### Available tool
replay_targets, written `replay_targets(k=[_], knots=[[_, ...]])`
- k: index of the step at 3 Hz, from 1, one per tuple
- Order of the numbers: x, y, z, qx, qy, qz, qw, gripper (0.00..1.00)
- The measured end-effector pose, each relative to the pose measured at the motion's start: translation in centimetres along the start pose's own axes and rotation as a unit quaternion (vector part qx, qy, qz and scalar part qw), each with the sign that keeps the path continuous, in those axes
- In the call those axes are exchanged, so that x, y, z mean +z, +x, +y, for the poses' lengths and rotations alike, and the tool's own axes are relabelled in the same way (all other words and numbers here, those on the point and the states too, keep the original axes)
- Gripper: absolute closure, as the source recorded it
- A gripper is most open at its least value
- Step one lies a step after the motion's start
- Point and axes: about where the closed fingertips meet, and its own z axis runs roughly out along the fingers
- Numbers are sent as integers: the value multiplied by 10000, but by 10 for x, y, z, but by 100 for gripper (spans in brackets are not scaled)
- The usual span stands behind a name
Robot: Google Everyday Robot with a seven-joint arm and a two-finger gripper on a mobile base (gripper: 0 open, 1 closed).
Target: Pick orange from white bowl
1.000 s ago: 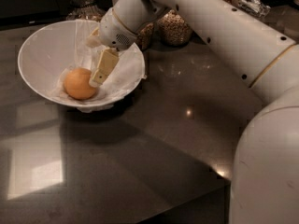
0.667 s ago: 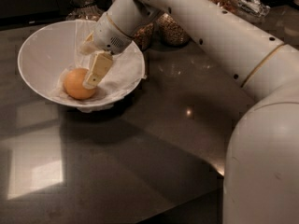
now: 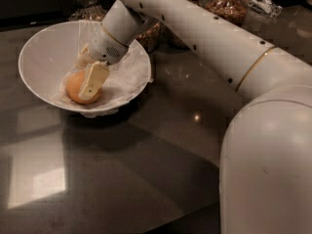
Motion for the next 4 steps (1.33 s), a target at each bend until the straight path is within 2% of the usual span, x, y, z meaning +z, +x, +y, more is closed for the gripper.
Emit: replay_targets(k=[2, 3, 4], knots=[[11, 12, 1, 138, -77, 48, 9999, 33], [12, 16, 2, 173, -80, 60, 9998, 52], [12, 16, 2, 172, -80, 60, 9998, 75]])
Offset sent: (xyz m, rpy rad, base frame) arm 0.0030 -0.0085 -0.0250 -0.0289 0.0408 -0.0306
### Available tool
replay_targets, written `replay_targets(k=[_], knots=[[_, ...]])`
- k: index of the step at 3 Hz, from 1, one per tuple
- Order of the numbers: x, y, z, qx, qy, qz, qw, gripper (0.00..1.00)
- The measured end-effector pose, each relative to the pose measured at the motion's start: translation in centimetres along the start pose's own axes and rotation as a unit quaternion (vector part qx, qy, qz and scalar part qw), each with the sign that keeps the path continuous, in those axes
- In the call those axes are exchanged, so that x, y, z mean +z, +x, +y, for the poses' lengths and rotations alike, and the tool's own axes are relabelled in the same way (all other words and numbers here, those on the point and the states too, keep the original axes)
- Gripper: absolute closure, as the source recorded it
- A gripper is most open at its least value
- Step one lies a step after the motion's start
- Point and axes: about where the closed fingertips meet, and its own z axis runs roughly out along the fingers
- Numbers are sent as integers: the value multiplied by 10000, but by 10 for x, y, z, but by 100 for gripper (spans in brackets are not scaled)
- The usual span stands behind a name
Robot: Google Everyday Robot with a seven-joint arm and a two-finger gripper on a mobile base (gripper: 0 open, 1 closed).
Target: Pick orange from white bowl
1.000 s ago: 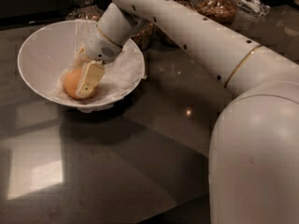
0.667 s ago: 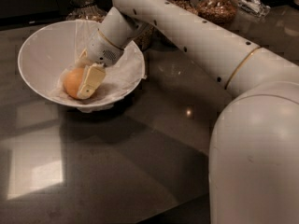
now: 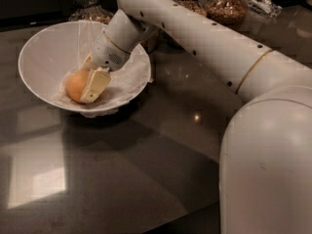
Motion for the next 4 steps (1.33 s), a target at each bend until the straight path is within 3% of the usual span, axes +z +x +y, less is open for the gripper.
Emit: replay_targets(k=[1, 2, 4], knots=[[-1, 0, 0, -5, 7, -8, 10000, 97], [-29, -5, 4, -121, 302, -200, 9993, 100], [-133, -7, 30, -246, 1305, -321, 9906, 100]])
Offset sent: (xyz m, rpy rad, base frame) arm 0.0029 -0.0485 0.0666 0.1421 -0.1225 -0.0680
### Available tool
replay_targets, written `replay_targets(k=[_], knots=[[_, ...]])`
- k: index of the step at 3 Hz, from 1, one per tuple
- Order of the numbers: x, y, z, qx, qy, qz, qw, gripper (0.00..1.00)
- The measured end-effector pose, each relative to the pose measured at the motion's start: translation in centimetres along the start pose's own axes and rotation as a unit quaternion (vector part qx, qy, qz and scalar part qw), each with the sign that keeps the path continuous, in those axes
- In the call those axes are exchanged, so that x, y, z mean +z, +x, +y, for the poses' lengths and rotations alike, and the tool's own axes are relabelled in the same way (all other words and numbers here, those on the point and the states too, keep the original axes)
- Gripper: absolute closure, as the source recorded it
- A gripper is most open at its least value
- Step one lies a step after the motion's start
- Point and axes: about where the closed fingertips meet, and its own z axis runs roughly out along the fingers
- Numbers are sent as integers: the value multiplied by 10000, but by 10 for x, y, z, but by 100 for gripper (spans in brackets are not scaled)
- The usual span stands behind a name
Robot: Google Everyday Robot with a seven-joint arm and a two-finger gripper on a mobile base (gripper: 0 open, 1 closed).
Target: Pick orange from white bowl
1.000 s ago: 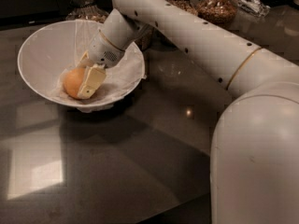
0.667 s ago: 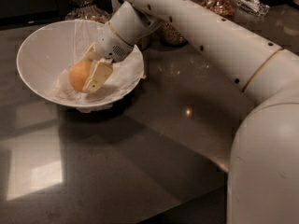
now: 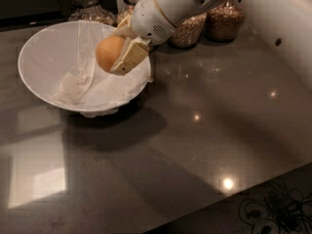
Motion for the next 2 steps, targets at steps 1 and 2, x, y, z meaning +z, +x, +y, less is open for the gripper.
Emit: replay_targets(k=[1, 2], knots=[[-45, 9, -5, 59, 410, 54, 9991, 100], [-46, 10, -6, 66, 426, 57, 9991, 100]])
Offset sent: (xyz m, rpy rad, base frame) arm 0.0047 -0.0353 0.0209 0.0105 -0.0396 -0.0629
